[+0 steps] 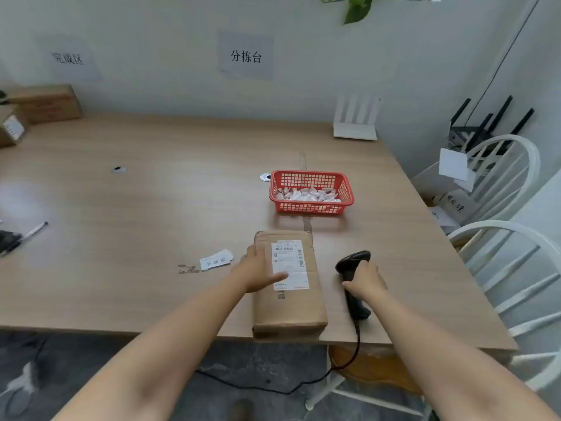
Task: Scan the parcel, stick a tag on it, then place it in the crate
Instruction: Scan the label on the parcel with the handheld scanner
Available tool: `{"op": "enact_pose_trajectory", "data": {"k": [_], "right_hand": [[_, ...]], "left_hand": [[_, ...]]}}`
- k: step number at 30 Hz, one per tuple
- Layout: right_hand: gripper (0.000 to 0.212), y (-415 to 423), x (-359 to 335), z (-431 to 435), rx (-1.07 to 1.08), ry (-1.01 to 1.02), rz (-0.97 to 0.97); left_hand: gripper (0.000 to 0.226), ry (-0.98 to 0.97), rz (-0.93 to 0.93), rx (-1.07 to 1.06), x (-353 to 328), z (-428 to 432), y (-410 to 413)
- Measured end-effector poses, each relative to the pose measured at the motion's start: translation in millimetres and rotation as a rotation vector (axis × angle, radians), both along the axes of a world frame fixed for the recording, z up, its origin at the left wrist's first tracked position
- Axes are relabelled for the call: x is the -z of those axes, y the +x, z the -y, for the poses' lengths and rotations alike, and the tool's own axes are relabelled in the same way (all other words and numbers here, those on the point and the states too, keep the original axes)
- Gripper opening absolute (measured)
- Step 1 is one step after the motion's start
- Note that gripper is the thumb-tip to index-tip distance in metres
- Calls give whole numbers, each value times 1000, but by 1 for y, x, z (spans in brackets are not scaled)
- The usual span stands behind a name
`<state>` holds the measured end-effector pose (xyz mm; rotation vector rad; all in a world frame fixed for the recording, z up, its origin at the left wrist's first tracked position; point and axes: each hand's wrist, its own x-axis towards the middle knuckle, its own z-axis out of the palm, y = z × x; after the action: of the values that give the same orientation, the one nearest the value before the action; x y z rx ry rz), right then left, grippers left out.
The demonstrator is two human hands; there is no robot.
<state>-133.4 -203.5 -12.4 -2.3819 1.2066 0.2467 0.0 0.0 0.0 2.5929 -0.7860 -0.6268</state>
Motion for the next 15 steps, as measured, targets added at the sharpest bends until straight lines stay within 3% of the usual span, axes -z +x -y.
{"op": "enact_pose_trajectory", "data": {"k": [6,12,15], "right_hand": [[70,-8,29,-10,144,119,-47],[67,-3,47,-18,217,-10,-79],[74,1,54,-17,357,166,-53]], "left_hand": [[116,2,-45,46,22,-5,-3],[123,-328,-233,-212,55,-11,-16],[121,-449,-467,-449,68,-14,-14]]}}
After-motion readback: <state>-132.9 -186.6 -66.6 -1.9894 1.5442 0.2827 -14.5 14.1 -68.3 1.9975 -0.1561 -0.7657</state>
